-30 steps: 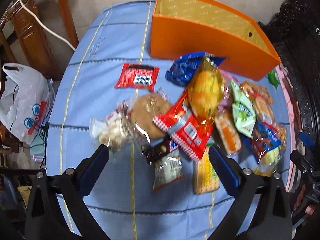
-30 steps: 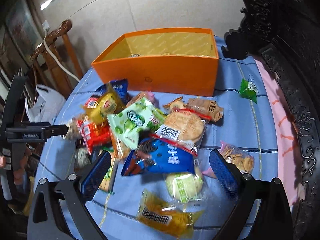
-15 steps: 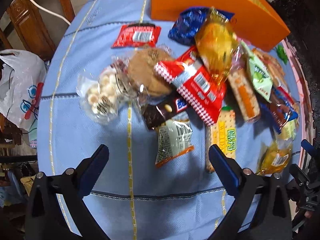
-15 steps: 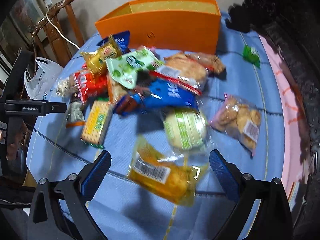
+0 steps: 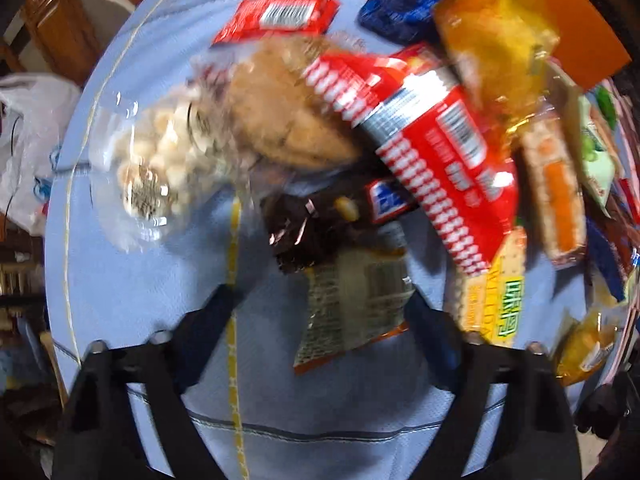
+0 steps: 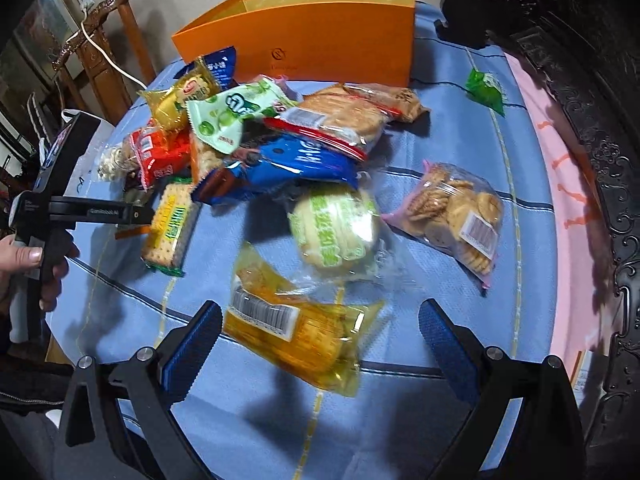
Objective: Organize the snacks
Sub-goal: 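Grasp the small clear snack packet with left tool while right tool grasps the yellow cake bag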
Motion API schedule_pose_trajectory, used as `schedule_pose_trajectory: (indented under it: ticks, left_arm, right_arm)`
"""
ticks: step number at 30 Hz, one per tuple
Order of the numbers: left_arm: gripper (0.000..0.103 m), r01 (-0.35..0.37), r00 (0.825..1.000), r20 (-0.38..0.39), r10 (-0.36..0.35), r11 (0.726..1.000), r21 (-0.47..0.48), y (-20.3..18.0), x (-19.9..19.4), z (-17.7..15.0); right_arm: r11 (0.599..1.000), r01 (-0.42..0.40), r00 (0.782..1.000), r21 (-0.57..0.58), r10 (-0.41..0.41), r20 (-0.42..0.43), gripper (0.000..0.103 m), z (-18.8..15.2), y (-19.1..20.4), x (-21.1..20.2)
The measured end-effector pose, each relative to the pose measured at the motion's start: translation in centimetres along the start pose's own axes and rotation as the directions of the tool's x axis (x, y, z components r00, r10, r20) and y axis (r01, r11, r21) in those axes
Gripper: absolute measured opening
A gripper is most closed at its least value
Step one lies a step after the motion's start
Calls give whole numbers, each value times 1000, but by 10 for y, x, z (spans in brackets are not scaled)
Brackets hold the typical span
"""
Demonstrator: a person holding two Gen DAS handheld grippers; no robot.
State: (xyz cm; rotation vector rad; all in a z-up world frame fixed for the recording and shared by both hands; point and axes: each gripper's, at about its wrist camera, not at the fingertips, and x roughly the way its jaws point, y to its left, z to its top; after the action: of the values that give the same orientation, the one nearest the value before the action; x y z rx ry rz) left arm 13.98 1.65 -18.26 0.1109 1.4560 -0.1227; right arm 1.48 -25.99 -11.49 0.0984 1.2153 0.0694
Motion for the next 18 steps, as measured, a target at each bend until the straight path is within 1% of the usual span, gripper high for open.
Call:
schedule_pose_trajectory:
  ticks: [1,2,4,5,7,10,12,13,14,16,18]
  left_arm:
    - [56,3,1000,13,-3,1000,11,-2,-4,0]
    - [41,1,1000,19,-1,1000,22,-3,-6,1]
    - [41,21,1000,12,-21,1000,18,0,-6,1]
    - [41,29,999,14,-29,999,17,1,-6,1]
    - [41,40,999,15,-40,999,10,5,-6,0]
    - [41,38,999,21,-38,999,16,5,-5,0]
    - [41,44,999,25,-44,999,13,5,-5,-3]
    - [41,52,998,26,-52,999,9,6,-5,-5]
    - [41,65,998,26,-65,998,2,11,-6,-11]
    - [41,94,995,32,-93,995,-19,23,-11,-17]
    - [41,110,993,41,-109,994,-25,31,-11,-15]
  right_arm:
    - [1000,4,1000,-21,-4,-1,99,0,2,1]
    - [998,17,1000,-67,-17,-4,99,-1,6,2]
    - [979,48,999,-199,-51,-11,99,-4,21,8]
    - [962,57,998,-266,-62,-10,99,-6,29,11]
    - [916,80,996,-394,-85,3,99,-11,46,18]
    - [869,101,993,-484,-119,-8,100,-15,60,37]
    - [823,160,978,-545,-208,-27,100,-20,67,60]
    - [820,167,978,-548,-208,-14,97,-19,66,62]
    - [849,131,980,-512,-188,-62,90,-14,61,64]
    - [897,44,983,-439,-116,-139,44,-6,53,63]
    - [926,5,987,-379,-65,-147,43,-1,48,53]
